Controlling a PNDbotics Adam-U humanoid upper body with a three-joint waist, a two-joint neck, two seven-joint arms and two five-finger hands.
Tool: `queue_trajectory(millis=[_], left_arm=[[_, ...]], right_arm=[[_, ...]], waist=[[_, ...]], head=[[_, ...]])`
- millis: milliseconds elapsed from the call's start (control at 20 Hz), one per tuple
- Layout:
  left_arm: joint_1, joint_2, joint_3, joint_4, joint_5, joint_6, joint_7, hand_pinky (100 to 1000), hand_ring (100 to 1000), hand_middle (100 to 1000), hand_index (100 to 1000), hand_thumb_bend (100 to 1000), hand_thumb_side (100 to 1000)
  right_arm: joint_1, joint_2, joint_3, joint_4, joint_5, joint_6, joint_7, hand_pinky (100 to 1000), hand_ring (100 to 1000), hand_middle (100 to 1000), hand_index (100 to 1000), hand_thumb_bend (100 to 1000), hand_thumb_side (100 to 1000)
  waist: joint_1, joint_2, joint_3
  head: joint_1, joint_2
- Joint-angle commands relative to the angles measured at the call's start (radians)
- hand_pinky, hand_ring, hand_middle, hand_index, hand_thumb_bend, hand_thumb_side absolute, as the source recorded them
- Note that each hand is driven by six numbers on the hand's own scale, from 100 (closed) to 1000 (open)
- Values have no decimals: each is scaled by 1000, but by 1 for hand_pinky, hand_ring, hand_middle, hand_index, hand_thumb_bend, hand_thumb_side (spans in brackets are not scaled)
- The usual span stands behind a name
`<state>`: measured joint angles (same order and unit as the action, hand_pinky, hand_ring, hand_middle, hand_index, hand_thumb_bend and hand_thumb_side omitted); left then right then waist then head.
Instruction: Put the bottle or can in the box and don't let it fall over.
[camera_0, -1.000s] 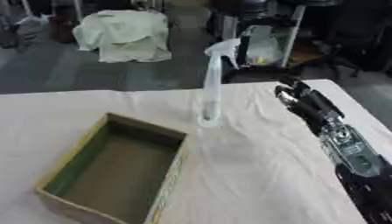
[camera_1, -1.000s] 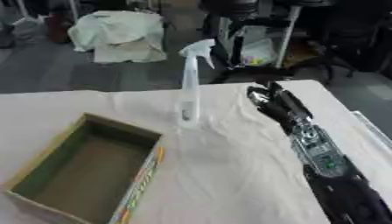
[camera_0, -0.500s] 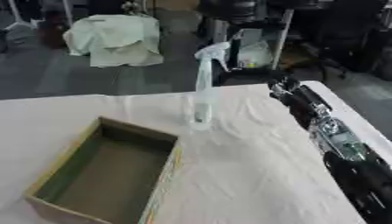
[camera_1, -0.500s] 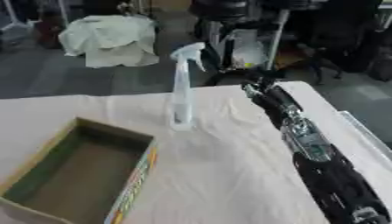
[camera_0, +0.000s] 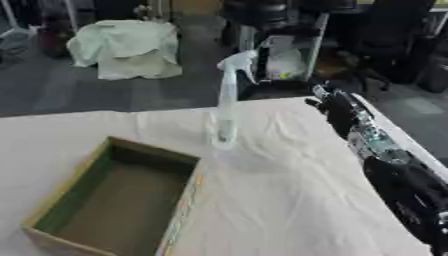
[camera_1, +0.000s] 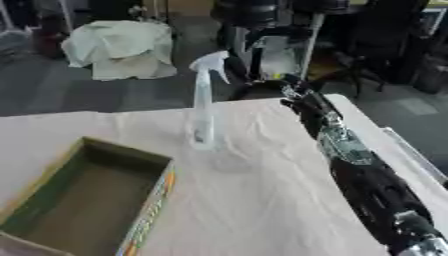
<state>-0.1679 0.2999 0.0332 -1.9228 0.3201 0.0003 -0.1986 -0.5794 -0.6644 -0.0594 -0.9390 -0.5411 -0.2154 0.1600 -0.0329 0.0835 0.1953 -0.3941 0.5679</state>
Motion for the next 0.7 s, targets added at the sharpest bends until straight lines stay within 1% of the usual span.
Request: queue_trajectory(millis=[50, 300, 350, 400, 550, 700], left_arm=[[-6, 21, -4, -9, 2, -1, -6, 1000, 944, 1000, 852, 100, 809], [-6, 20, -7, -7, 4, -1, -9, 1000, 944, 1000, 851, 100, 810], [-6, 21, -8, -7, 4, 0, -10, 1000, 945, 1000, 852, 100, 810], [-5, 21, -9, -6, 4, 0, -11, 1000, 945, 1000, 852, 100, 810], [-6, 20, -9, -6, 6, 0, -12, 1000, 944, 1000, 851, 100, 808], [-6, 20, -9, -6, 7, 0, -12, 1000, 945, 1000, 851, 100, 809]], right_arm=[[-43, -42, 10, 63, -13, -26, 12, 962, 1000, 1000, 983, 100, 470], [-92, -36, 29, 179, 16, -63, 32, 963, 1000, 1000, 983, 100, 470], [-97, -32, 33, 197, 25, -71, 37, 964, 1000, 1000, 984, 100, 453], [-101, -29, 34, 212, 33, -79, 40, 964, 1000, 1000, 984, 100, 470], [-105, -20, 36, 233, 49, -101, 51, 962, 1000, 1000, 985, 100, 470], [-103, -10, 35, 226, 57, -109, 60, 962, 1000, 1000, 989, 100, 457]], waist=[[2, -20, -1], [4, -24, -2], [4, -25, -2], [4, -25, -2], [4, -26, -3], [4, -26, -3]], head=[[-6, -9], [-9, -6], [-8, -5], [-8, -4], [-7, -3], [-4, -2]])
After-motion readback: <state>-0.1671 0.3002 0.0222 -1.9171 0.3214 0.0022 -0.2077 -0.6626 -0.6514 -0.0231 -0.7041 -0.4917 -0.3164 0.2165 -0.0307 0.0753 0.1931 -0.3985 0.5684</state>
